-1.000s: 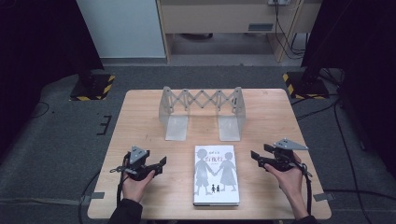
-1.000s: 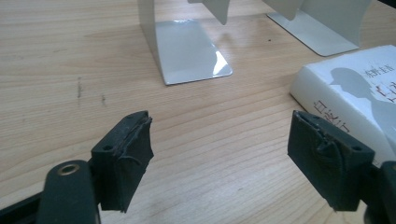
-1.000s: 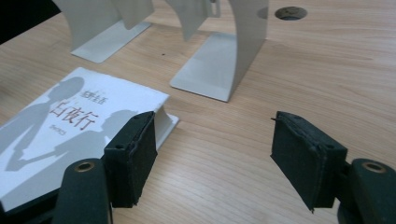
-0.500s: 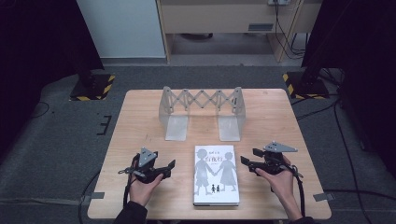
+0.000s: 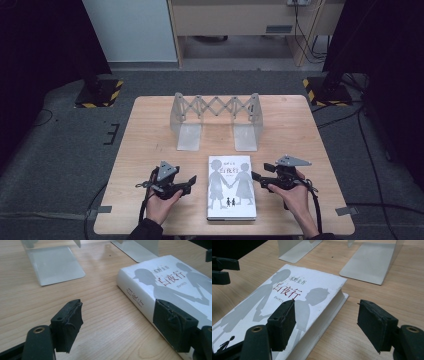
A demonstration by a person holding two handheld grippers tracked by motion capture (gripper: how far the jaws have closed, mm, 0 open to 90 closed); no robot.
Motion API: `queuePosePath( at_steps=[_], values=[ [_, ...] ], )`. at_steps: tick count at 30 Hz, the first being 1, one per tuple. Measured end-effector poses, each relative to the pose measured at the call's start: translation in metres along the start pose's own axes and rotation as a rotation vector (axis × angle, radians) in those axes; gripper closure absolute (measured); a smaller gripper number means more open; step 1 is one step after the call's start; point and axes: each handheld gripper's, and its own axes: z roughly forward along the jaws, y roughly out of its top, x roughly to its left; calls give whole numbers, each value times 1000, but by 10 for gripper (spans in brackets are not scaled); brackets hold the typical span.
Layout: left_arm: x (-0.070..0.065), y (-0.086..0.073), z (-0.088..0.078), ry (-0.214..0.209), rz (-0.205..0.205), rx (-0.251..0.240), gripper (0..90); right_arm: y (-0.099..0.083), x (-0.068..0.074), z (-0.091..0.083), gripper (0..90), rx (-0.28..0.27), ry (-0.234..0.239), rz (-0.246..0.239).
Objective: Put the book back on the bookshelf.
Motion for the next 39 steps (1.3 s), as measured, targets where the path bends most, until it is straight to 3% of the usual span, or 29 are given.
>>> queuePosePath(
  at_steps=[15, 20, 24, 31, 39],
  values=[
    [-21, -1, 14, -85, 24, 36, 251, -5, 15, 13, 325, 29, 34, -16],
    [-27, -2, 18, -103, 32, 50, 252, -9, 17, 18, 326, 43, 64, 20],
    [-31, -3, 21, -119, 35, 59, 252, -11, 18, 20, 325, 49, 70, 19],
    [-38, -5, 27, -128, 66, 75, 247, -14, 20, 27, 304, 59, 80, 34],
    [-39, -5, 30, -136, 57, 67, 228, -13, 20, 26, 302, 44, 80, 31]
  ],
)
